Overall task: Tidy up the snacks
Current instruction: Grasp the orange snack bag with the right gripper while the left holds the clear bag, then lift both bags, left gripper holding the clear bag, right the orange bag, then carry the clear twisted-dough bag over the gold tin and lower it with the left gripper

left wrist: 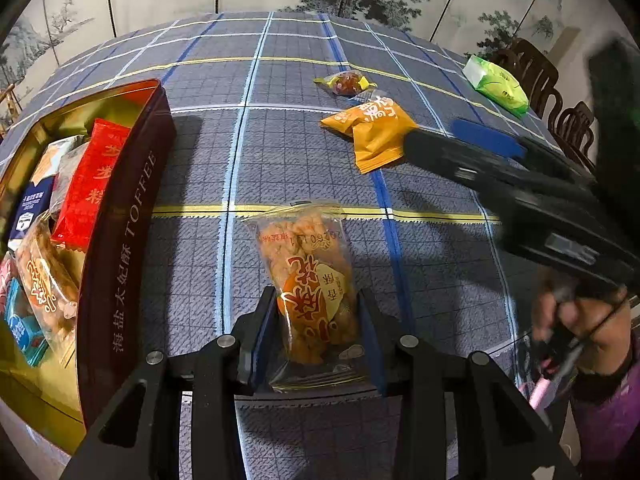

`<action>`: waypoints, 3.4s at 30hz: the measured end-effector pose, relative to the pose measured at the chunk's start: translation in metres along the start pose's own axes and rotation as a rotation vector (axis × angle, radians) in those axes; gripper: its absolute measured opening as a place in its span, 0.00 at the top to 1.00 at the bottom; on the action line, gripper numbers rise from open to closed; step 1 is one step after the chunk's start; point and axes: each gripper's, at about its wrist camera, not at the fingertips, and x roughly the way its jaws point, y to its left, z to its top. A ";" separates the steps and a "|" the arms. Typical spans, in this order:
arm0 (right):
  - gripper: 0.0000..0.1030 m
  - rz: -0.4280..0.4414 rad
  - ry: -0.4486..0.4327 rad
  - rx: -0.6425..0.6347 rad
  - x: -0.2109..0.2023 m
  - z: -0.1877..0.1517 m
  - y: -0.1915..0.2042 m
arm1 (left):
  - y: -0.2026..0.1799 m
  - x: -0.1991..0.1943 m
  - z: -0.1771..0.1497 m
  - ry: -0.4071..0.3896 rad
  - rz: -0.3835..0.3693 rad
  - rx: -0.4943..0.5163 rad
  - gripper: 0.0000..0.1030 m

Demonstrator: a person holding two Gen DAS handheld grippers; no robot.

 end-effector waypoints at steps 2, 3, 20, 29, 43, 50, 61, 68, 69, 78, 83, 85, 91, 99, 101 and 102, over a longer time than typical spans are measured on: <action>0.21 -0.006 0.033 -0.025 0.018 0.007 0.006 | 0.000 0.000 -0.001 -0.006 0.003 0.002 0.66; 0.21 -0.016 0.038 -0.031 0.023 0.010 0.007 | 0.000 -0.001 -0.002 -0.009 0.004 0.005 0.66; 0.73 -0.091 0.131 0.051 -0.004 -0.028 -0.017 | 0.000 -0.002 -0.003 -0.008 0.009 0.015 0.63; 0.14 -0.120 0.057 0.128 -0.029 -0.035 -0.037 | -0.011 0.000 -0.008 -0.012 0.037 0.048 0.50; 0.54 -0.218 0.121 0.111 -0.007 -0.041 -0.045 | 0.007 -0.004 -0.004 -0.003 -0.024 -0.032 0.48; 0.53 -0.243 0.122 0.126 -0.011 -0.044 -0.053 | 0.003 0.003 0.006 -0.017 0.014 0.011 0.46; 0.40 -0.303 0.152 0.066 -0.006 -0.044 -0.044 | -0.003 0.005 -0.001 -0.096 0.113 0.070 0.64; 0.51 -0.330 0.132 0.134 -0.012 -0.044 -0.054 | -0.001 -0.007 -0.006 -0.114 0.003 0.013 0.65; 0.51 -0.324 0.123 0.150 -0.014 -0.045 -0.057 | -0.002 -0.011 -0.007 -0.122 -0.002 0.009 0.65; 0.51 -0.355 0.130 0.158 -0.013 -0.044 -0.057 | -0.007 -0.038 -0.012 -0.147 -0.049 -0.017 0.65; 0.51 -0.364 0.133 0.155 -0.013 -0.044 -0.056 | -0.009 -0.042 -0.019 -0.134 -0.060 -0.022 0.65; 0.51 -0.363 0.131 0.161 -0.012 -0.044 -0.055 | -0.010 -0.043 -0.021 -0.129 -0.070 -0.023 0.65; 0.51 -0.380 0.134 0.159 -0.011 -0.043 -0.055 | -0.008 -0.057 -0.025 -0.148 -0.084 -0.020 0.64; 0.50 -0.388 0.134 0.164 -0.012 -0.044 -0.056 | 0.013 -0.089 -0.023 -0.206 -0.065 -0.049 0.64; 0.50 -0.388 0.134 0.165 -0.012 -0.044 -0.056 | 0.020 -0.094 -0.022 -0.216 -0.055 -0.056 0.64; 0.50 -0.390 0.134 0.165 -0.012 -0.045 -0.057 | 0.024 -0.097 -0.023 -0.221 -0.051 -0.060 0.64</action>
